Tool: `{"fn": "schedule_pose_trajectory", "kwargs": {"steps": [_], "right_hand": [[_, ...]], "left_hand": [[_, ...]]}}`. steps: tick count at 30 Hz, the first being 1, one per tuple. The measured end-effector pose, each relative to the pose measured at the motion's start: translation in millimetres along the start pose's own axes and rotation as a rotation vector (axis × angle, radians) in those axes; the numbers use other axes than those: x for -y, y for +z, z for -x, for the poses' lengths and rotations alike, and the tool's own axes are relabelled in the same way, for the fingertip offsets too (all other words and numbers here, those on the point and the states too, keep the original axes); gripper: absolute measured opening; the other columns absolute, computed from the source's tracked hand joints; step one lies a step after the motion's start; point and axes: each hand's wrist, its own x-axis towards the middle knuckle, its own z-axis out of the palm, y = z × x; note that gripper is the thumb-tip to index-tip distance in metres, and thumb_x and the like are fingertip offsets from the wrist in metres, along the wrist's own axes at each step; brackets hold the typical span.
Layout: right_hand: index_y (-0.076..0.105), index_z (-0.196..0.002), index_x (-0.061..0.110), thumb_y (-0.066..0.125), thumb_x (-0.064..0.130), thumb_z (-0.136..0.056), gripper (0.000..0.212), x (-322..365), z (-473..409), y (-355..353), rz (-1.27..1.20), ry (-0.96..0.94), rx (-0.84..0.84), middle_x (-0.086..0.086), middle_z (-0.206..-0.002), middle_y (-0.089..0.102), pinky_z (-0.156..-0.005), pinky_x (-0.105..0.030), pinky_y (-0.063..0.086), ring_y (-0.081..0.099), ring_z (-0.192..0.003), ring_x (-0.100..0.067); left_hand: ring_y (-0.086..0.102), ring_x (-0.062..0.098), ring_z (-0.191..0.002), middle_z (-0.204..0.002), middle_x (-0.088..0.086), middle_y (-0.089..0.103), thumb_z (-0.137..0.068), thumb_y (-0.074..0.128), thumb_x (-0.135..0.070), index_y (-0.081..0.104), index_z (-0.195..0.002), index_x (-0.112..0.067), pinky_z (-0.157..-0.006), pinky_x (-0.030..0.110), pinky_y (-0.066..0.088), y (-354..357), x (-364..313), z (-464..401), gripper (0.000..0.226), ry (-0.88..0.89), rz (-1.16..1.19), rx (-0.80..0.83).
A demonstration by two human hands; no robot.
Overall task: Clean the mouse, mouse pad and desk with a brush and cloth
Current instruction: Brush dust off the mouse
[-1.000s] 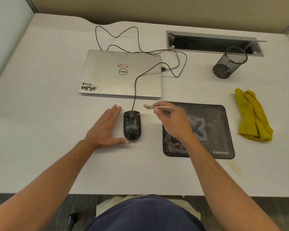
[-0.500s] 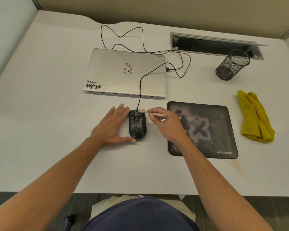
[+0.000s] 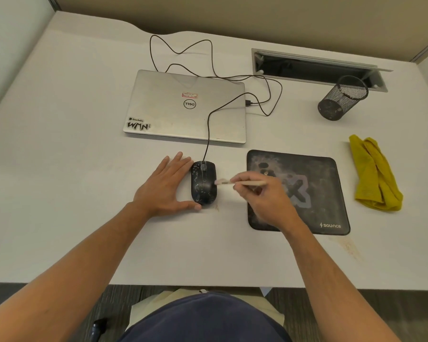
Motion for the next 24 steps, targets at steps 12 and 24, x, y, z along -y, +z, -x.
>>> {"fn": "schedule_pose_trajectory", "kwargs": {"steps": [12, 24], "right_hand": [[0.072, -0.098, 0.020, 0.064, 0.017, -0.090, 0.012, -12, 17, 30, 0.043, -0.078, -0.112, 0.019, -0.092, 0.069, -0.070, -0.012, 0.044, 0.062, -0.085, -0.003], [0.070, -0.108, 0.012, 0.064, 0.012, -0.090, 0.019, -11, 27, 31, 0.176, -0.250, -0.188, 0.006, -0.104, 0.069, -0.082, -0.029, 0.053, 0.063, -0.097, -0.007]], "left_hand": [[-0.008, 0.008, -0.148, -0.161, -0.003, 0.014, -0.070, 0.047, -0.088, 0.015, -0.154, -0.016, -0.121, 0.041, 0.002, 0, 1, 0, 0.115, 0.007, -0.014, 0.001], [-0.008, 0.009, -0.148, -0.161, -0.001, 0.014, -0.071, 0.045, -0.088, 0.014, -0.154, -0.016, -0.121, 0.037, -0.003, 1, 2, 0, 0.114, 0.020, -0.029, 0.001]]}}
